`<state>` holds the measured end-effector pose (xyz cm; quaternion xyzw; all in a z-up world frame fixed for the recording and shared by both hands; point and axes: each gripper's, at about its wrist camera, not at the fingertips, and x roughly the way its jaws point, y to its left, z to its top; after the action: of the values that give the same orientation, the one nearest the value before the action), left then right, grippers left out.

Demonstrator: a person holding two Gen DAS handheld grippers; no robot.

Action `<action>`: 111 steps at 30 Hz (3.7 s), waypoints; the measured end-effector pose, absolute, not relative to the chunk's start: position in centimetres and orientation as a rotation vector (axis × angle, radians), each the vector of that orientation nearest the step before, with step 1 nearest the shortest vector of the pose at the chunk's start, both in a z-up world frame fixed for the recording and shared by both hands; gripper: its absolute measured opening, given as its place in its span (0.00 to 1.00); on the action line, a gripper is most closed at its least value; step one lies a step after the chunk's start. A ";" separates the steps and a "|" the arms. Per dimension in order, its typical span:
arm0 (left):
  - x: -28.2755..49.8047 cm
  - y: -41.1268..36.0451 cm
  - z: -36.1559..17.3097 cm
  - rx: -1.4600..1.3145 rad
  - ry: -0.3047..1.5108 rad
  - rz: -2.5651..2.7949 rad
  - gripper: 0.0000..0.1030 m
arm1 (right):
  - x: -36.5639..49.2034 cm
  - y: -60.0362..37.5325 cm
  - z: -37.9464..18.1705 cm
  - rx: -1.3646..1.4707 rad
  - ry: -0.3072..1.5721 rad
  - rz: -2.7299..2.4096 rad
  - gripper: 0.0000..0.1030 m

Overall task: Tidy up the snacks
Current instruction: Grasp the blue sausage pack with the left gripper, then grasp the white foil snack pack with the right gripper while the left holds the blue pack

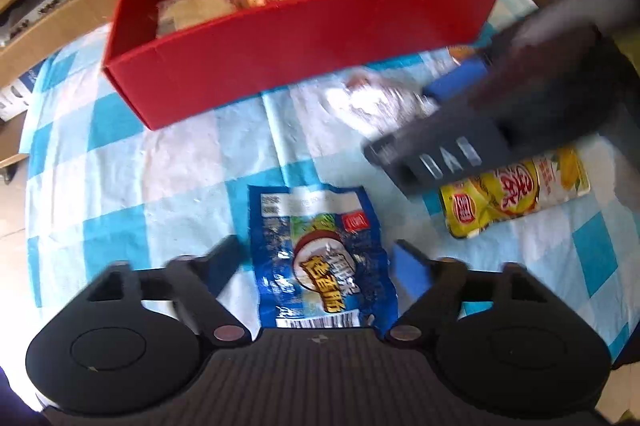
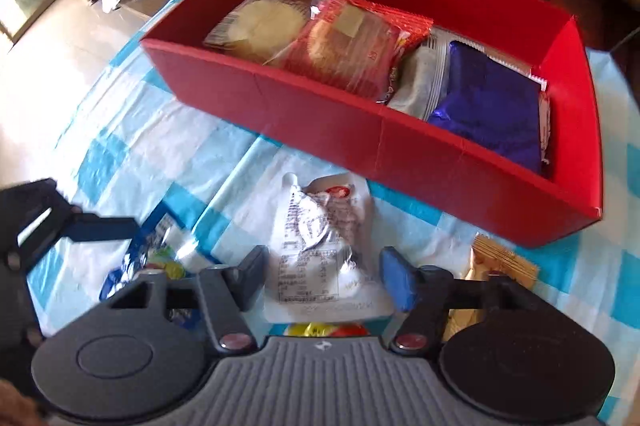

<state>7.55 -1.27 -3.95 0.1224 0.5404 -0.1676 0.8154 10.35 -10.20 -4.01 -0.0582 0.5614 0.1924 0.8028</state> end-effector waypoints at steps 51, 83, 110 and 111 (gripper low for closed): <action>5.8 0.4 -3.3 0.178 1.171 -0.268 0.72 | 6.9 -13.3 -0.9 -0.016 1.183 0.453 0.38; 5.8 0.8 -2.2 0.114 1.151 -0.283 0.73 | 4.9 -14.4 1.2 0.068 1.137 0.434 0.52; 9.8 -0.7 3.0 0.076 0.968 -0.232 0.73 | 7.4 -16.5 5.0 0.081 0.974 0.320 0.52; 10.0 -0.9 3.2 0.082 0.959 -0.228 0.73 | 7.5 -16.5 5.1 0.079 0.969 0.317 0.52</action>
<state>10.02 -0.92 3.17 0.0393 0.4604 -0.1096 0.8801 7.52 -16.47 5.07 0.0380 0.4635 0.1518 0.8722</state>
